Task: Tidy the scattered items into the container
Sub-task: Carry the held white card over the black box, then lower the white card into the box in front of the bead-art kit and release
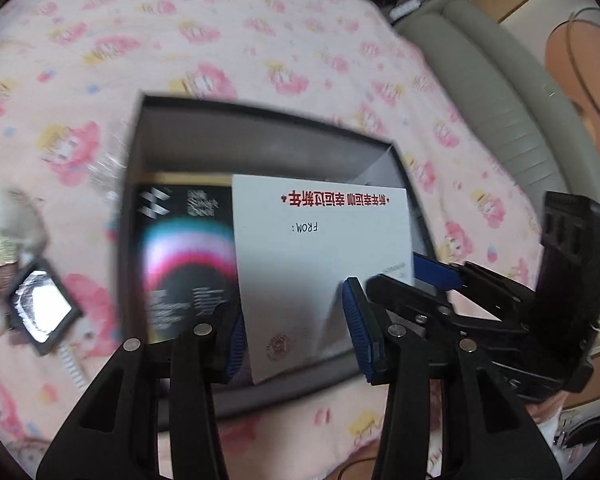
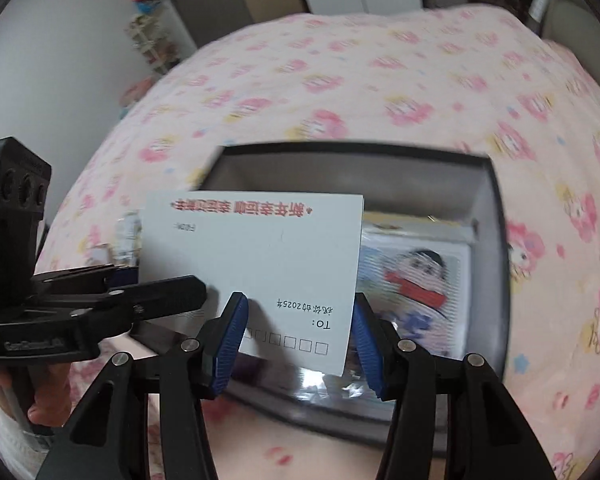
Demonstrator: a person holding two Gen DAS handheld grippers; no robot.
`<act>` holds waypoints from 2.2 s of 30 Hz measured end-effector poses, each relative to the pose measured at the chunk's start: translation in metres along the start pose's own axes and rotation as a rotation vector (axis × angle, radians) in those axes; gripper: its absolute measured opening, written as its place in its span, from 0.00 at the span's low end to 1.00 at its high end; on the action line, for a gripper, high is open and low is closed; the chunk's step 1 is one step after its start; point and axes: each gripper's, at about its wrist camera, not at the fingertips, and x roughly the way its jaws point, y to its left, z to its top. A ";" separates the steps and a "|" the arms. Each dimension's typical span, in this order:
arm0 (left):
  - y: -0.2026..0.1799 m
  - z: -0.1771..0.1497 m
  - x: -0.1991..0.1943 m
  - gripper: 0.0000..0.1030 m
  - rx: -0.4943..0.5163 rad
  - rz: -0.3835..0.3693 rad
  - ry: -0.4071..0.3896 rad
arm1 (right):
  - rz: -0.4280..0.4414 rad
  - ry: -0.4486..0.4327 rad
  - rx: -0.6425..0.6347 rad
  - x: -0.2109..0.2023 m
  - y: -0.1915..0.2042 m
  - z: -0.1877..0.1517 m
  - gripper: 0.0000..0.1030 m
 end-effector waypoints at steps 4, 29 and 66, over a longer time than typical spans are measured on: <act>0.002 0.000 0.050 0.42 -0.035 0.017 0.095 | -0.017 0.040 0.073 0.020 -0.028 -0.012 0.47; 0.003 0.014 0.073 0.35 -0.056 0.150 0.104 | -0.149 0.112 -0.064 0.081 -0.032 0.039 0.41; 0.012 0.011 0.076 0.35 -0.151 -0.006 0.111 | -0.164 0.163 -0.062 0.063 -0.040 -0.003 0.40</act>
